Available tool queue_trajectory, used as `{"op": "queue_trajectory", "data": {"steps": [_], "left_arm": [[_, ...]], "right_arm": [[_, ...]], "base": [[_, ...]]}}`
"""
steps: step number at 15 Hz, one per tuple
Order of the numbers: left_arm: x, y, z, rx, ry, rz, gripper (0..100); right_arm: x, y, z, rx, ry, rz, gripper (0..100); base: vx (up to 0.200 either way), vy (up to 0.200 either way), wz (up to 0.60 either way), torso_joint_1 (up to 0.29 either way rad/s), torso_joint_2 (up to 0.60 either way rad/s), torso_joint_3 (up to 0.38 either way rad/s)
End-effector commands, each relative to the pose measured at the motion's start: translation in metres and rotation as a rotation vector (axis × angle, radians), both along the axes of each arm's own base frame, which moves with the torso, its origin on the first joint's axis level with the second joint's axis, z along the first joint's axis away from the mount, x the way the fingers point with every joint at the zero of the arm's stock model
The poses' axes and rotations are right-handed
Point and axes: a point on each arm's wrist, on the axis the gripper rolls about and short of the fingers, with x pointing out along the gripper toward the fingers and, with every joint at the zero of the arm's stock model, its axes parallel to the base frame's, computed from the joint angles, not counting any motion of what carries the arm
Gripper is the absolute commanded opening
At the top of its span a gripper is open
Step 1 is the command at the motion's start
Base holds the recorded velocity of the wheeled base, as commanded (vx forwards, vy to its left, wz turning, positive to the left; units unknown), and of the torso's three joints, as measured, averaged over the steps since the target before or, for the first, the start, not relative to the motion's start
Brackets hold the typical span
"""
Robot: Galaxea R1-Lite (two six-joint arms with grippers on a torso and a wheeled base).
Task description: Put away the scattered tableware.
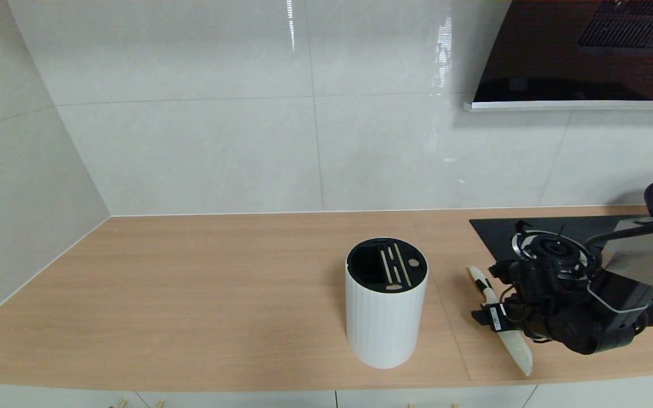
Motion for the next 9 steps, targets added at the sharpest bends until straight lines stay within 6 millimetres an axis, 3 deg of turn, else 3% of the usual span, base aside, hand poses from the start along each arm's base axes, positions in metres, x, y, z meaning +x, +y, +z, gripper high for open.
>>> {"op": "queue_trajectory", "data": {"steps": [1,9], "left_arm": [[0.0001,0.0000,-0.0002,0.000,0.001,0.000,100],[0.0001,0.0000,-0.0003,0.000,0.002,0.000,100]], "right_arm": [[0.0028,0.0002,-0.0006,0.004,-0.006,-0.002,100],[0.0057,0.0002,-0.0024,0.048,-0.006,0.001,100]], "base": [[0.000,0.000,0.00,0.000,0.00,0.000],[0.000,0.000,0.00,0.000,0.00,0.000]]}}
